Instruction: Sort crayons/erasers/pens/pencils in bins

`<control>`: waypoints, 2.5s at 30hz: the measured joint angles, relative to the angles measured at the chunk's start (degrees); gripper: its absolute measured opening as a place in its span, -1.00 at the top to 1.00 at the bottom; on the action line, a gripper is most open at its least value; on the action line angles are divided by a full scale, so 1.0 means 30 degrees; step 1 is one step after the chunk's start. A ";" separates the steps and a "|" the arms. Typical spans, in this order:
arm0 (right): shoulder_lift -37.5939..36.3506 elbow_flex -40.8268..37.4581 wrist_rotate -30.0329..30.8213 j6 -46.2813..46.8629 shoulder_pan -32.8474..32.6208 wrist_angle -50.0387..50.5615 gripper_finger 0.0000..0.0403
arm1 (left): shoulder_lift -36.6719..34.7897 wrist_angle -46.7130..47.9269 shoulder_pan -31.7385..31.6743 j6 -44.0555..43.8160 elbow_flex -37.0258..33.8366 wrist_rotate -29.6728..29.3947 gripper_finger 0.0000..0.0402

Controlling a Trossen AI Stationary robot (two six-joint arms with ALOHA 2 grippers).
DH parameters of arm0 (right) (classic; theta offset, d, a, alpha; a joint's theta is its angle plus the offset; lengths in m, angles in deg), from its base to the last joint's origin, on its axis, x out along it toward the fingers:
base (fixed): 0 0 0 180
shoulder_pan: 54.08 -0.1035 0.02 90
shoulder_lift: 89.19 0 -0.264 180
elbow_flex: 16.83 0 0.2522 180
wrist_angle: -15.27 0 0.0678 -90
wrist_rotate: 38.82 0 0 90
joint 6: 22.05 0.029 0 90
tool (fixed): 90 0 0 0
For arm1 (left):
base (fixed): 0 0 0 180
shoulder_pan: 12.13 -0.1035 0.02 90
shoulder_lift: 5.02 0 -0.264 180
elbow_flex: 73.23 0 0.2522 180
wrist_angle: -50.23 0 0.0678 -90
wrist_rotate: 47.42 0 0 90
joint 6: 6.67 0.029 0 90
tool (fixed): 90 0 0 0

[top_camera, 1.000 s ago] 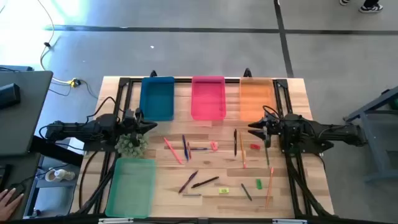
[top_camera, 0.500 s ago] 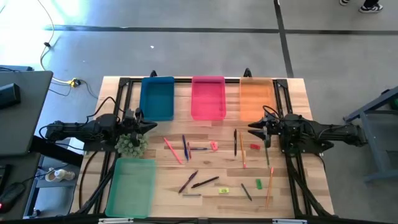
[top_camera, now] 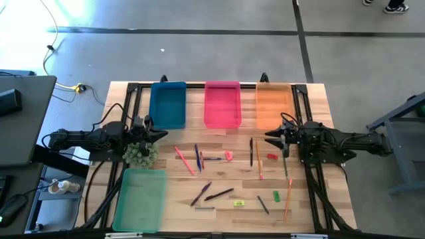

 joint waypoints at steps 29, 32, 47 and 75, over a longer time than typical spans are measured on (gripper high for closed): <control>-0.0003 0.0000 0.0001 -0.0002 0.0003 0.0000 0.24 | 0.0000 0.0006 0.0000 0.0006 0.0006 -0.0007 1.00; 0.0002 0.0000 -0.0002 -0.0004 -0.0002 0.0000 0.24 | -0.0004 0.0004 0.0000 -0.0009 0.0001 -0.0006 1.00; -0.0005 0.0000 -0.0001 -0.0007 0.0005 0.0000 0.24 | -0.0007 0.0003 0.0000 -0.0006 0.0002 -0.0007 1.00; -0.0005 -0.0007 0.0157 0.4159 -0.0002 -0.1733 0.24 | -0.0007 -0.1041 0.0000 -0.0439 0.0002 -0.1444 1.00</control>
